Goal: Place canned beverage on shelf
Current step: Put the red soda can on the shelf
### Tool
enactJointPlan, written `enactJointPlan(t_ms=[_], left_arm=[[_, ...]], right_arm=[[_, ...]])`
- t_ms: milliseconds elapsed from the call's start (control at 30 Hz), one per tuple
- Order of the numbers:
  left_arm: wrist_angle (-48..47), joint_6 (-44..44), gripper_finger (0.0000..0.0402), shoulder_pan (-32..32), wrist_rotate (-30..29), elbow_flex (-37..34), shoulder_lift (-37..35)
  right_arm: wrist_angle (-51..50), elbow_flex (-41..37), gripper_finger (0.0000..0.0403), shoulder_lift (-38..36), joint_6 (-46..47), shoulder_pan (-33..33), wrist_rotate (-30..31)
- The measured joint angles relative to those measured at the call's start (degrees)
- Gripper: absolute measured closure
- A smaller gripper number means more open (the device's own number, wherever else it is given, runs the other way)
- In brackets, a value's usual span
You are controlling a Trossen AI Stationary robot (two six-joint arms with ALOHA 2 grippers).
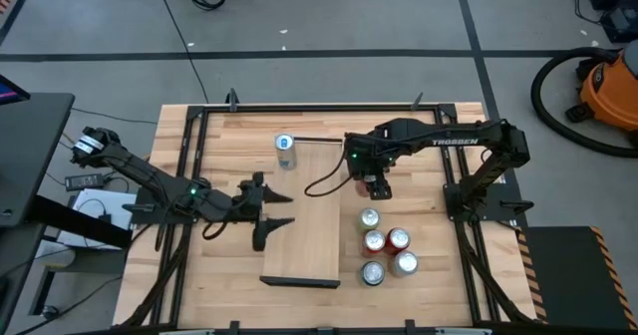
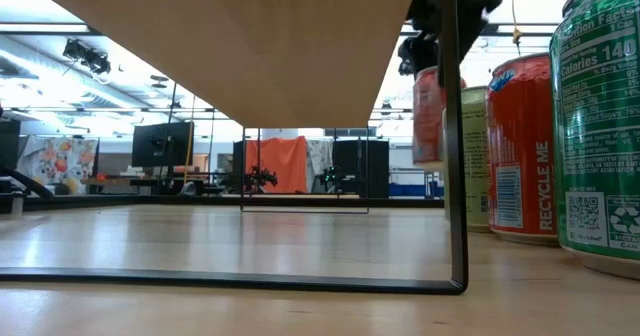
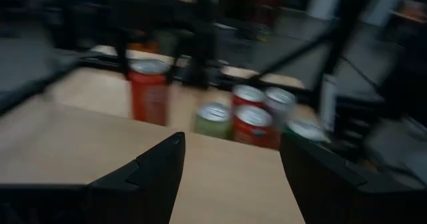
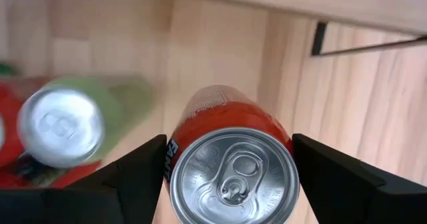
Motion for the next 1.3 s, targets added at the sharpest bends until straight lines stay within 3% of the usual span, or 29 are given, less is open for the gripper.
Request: enactJointPlan(t_ms=[133, 533, 667, 1000, 1300], left_arm=[[-0.37, 3.67, 0.0146, -1.03, 5.42, 0.00, 0.00], [4.91, 12.81, 0.0146, -3.56, 5.50, 0.00, 0.00], [6.01, 12.78, 0.0146, -2.56, 5.33, 0.00, 0.00], [5.12, 8.23, 0.0146, -1.50, 5.29, 0.00, -0.03], [3.78, 5.69, 0.0146, -1.86, 5.28, 0.00, -0.03]], right_arm=[[-2.19, 3.50, 0.0093, -0.54, 0.19, 1.10, 1.15], [-9.14, 18.76, 0.0093, 1.23, 1.11, 6.25, 1.54], [-15.53, 26.56, 0.0093, 4.63, 1.86, 6.80, 2.86], [-17.12, 42.20, 0.0093, 14.46, -2.99, 5.03, 3.35], [-17.03, 46.02, 0.0092, 20.61, -2.97, 0.09, 3.48]])
